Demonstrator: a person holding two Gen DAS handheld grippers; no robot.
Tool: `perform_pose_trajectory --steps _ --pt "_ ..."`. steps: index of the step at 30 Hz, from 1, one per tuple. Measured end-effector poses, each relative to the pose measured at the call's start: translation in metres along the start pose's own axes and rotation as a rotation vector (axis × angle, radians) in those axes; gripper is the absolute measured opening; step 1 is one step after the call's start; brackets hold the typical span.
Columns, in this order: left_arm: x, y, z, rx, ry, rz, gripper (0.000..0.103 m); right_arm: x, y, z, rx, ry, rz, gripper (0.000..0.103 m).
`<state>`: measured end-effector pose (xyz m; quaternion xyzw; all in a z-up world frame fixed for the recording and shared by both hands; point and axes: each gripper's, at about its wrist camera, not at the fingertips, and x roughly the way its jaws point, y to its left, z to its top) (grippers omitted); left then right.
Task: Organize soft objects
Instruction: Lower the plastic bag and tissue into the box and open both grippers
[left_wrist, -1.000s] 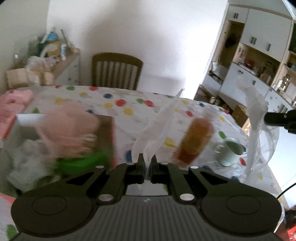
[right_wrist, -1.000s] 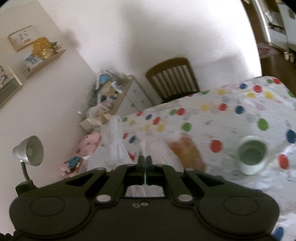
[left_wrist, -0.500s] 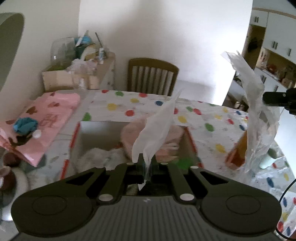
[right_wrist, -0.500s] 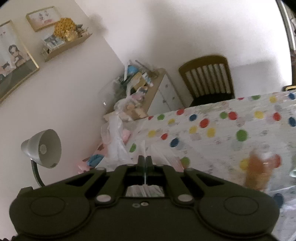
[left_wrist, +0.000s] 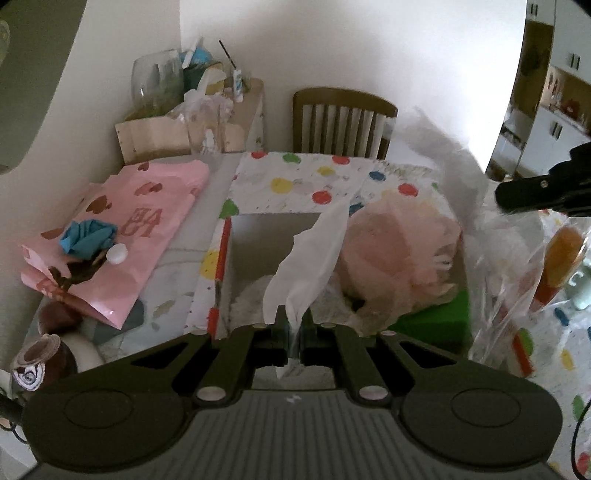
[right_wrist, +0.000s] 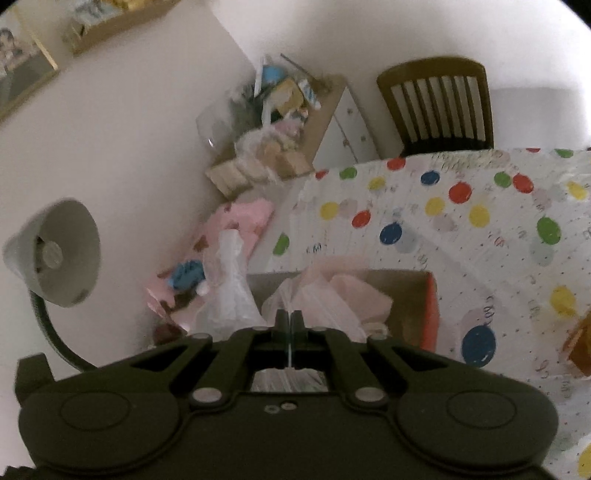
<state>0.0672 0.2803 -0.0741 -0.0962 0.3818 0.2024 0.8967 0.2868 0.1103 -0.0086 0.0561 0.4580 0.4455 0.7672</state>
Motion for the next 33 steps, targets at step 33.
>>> perform_pose_trajectory --steps 33 --pt "0.056 -0.004 -0.01 0.032 0.161 -0.057 0.006 0.073 0.014 -0.012 -0.025 0.128 -0.068 0.013"
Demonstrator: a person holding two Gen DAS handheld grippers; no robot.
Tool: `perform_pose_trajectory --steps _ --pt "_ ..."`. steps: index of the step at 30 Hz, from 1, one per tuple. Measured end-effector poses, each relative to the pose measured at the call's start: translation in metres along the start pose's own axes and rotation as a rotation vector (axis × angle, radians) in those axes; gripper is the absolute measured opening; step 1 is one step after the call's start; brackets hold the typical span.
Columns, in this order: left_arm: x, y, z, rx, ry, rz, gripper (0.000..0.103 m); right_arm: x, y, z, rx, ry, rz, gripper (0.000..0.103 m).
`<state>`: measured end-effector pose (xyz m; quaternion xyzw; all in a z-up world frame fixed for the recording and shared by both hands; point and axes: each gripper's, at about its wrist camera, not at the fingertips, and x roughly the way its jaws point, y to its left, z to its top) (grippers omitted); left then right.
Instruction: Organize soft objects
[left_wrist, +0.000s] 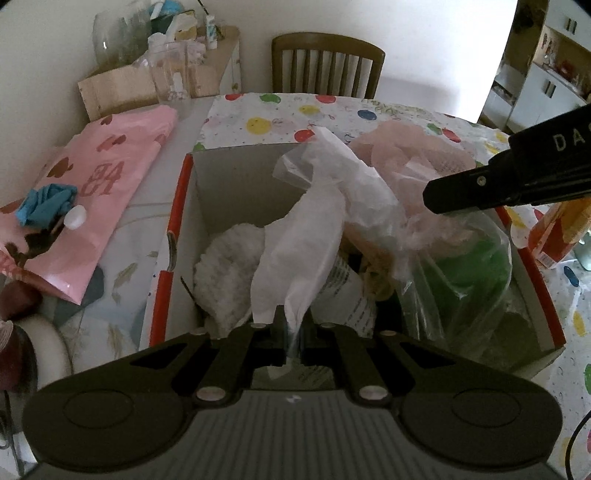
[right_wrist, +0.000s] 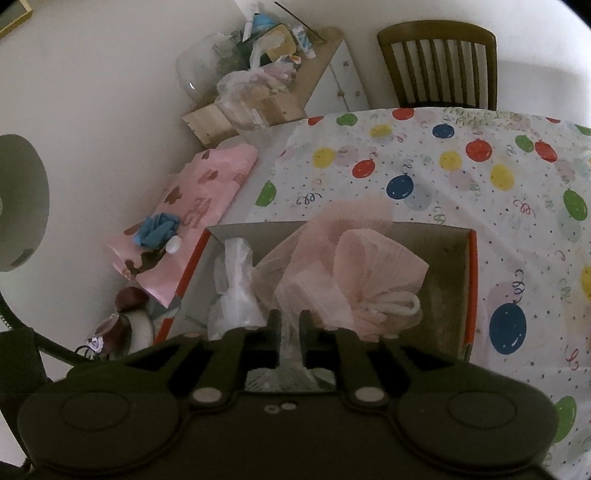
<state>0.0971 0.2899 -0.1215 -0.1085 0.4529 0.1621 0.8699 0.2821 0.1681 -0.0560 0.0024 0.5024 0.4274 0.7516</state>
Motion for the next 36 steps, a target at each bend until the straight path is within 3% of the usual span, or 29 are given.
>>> perform_pose_trajectory --steps 9,12,15,16,17,23,36 --pt "-0.019 0.0 -0.008 -0.006 -0.024 -0.028 0.011 -0.024 0.004 -0.006 -0.038 -0.015 0.032 0.028" --pt "-0.026 0.002 -0.011 -0.027 -0.045 -0.047 0.019 -0.036 0.005 -0.011 -0.06 -0.031 0.04 0.033" --pt "-0.035 0.001 -0.012 -0.032 -0.068 -0.051 0.049 -0.048 0.007 -0.017 -0.087 -0.04 0.043 0.037" --pt "-0.038 0.001 -0.013 -0.032 -0.08 -0.051 0.068 -0.053 0.007 -0.019 -0.103 -0.046 0.041 0.039" --pt "-0.043 0.0 -0.014 -0.032 -0.096 -0.048 0.074 -0.057 0.007 -0.022 -0.116 -0.052 0.04 0.041" --pt "-0.069 -0.007 -0.016 -0.019 -0.161 -0.042 0.074 -0.087 0.006 -0.038 -0.197 -0.118 0.019 0.057" --pt "-0.123 -0.03 -0.027 -0.001 -0.29 -0.063 0.083 -0.137 0.004 -0.074 -0.323 -0.261 0.006 0.078"
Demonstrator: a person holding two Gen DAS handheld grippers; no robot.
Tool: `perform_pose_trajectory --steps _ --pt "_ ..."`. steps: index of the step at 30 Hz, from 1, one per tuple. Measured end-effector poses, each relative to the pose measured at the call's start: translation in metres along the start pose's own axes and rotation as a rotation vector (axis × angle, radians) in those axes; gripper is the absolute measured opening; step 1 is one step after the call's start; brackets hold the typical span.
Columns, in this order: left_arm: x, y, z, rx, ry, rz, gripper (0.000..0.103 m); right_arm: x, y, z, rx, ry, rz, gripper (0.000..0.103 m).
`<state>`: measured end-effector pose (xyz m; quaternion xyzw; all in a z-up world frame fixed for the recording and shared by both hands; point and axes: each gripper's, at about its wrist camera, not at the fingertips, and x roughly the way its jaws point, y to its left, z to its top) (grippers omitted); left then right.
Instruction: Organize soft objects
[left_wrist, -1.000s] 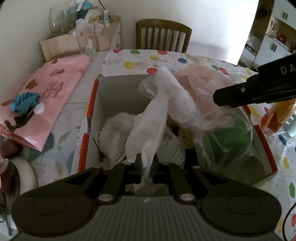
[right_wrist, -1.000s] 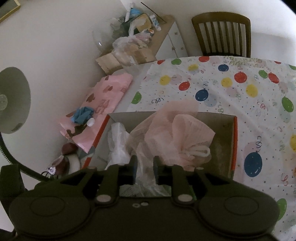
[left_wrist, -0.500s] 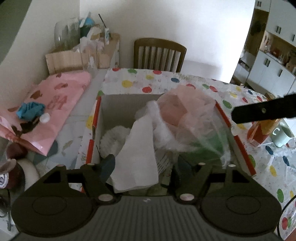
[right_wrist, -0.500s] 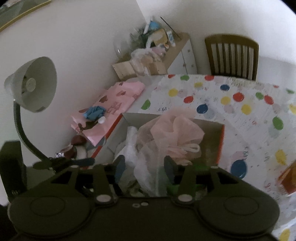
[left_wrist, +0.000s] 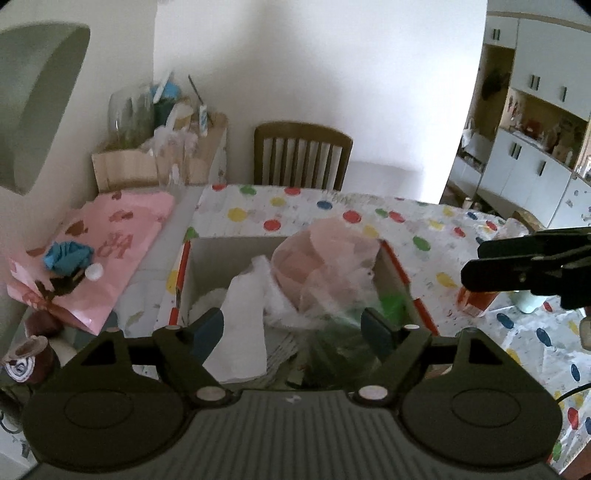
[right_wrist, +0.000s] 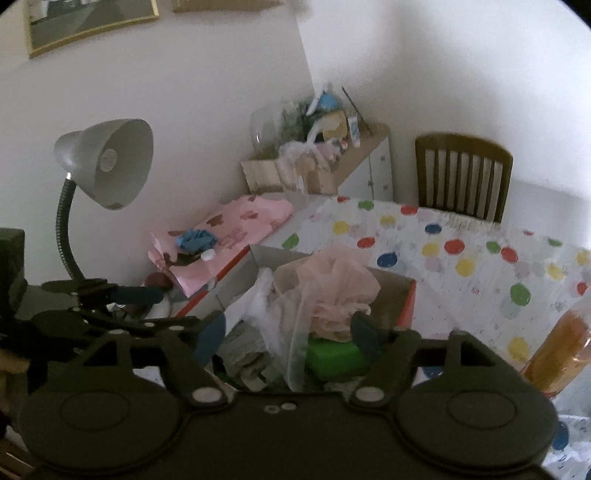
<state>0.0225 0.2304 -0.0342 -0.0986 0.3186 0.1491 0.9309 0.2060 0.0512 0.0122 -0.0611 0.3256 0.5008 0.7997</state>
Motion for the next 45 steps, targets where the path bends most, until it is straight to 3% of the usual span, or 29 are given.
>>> perform_pose_trajectory --steps 7,11,13,21,29,45 --pt "-0.027 -0.014 -0.003 -0.026 -0.046 -0.057 0.086 -0.023 0.005 -0.015 -0.054 -0.072 -0.026 0.088" --pt "-0.041 -0.023 -0.006 -0.036 -0.086 -0.057 0.102 -0.035 0.005 -0.024 -0.059 -0.112 -0.034 0.097" --pt "-0.048 -0.028 -0.008 -0.039 -0.11 -0.049 0.102 -0.041 0.006 -0.028 -0.052 -0.135 -0.047 0.102" --pt "-0.06 -0.04 -0.012 -0.062 -0.151 -0.012 0.103 -0.056 0.011 -0.042 -0.047 -0.167 -0.072 0.103" --pt "-0.063 -0.051 -0.018 -0.067 -0.145 0.065 0.103 -0.066 0.007 -0.05 -0.028 -0.151 -0.082 0.103" --pt "-0.071 -0.067 -0.031 -0.116 -0.135 0.136 0.103 -0.076 -0.001 -0.061 0.004 -0.156 -0.093 0.103"
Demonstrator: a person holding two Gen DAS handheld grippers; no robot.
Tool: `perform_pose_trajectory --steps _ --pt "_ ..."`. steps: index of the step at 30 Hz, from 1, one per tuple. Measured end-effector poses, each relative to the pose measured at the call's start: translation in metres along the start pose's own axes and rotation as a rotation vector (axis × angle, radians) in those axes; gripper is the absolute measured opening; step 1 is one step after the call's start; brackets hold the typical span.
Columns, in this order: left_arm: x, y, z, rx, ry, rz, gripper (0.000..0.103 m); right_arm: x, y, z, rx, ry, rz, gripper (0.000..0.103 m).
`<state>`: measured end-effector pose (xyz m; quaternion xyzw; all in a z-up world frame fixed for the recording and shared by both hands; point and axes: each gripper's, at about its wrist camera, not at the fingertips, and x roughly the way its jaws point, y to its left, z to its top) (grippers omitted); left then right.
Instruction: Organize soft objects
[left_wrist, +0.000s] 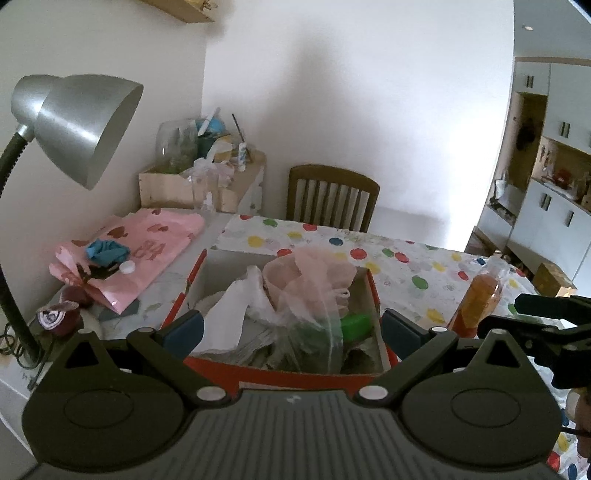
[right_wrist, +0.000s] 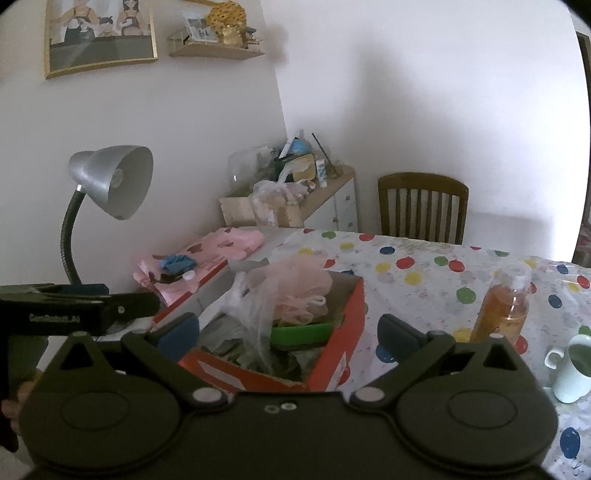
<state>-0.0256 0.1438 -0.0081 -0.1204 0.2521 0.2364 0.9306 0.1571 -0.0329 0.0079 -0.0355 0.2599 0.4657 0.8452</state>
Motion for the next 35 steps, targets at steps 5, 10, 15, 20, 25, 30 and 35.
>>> perform_pose_trajectory --steps 5,10,15,20,25,30,35 --pt "0.0 -0.002 -0.002 -0.001 0.012 0.014 0.103 0.002 0.002 -0.002 -0.013 0.016 0.012 0.103" --pt "0.0 -0.004 -0.003 0.006 0.018 0.023 0.103 0.001 0.004 -0.004 -0.02 0.027 0.019 0.103" --pt "0.0 -0.006 -0.003 0.011 0.025 0.023 0.103 0.002 0.003 -0.005 -0.018 0.038 0.021 0.103" --pt "0.0 -0.008 -0.005 0.024 0.032 0.021 0.103 0.001 0.003 -0.007 -0.012 0.045 0.021 0.103" --pt "-0.001 -0.009 -0.007 0.027 0.035 0.019 0.103 0.001 0.004 -0.008 -0.011 0.051 0.02 0.103" --pt "-0.001 -0.01 -0.007 0.03 0.037 0.016 0.103 0.0 0.003 -0.008 -0.01 0.052 0.022 0.103" --pt "0.0 -0.011 -0.007 0.031 0.043 0.012 0.103 -0.001 0.003 -0.009 -0.01 0.053 0.021 0.103"
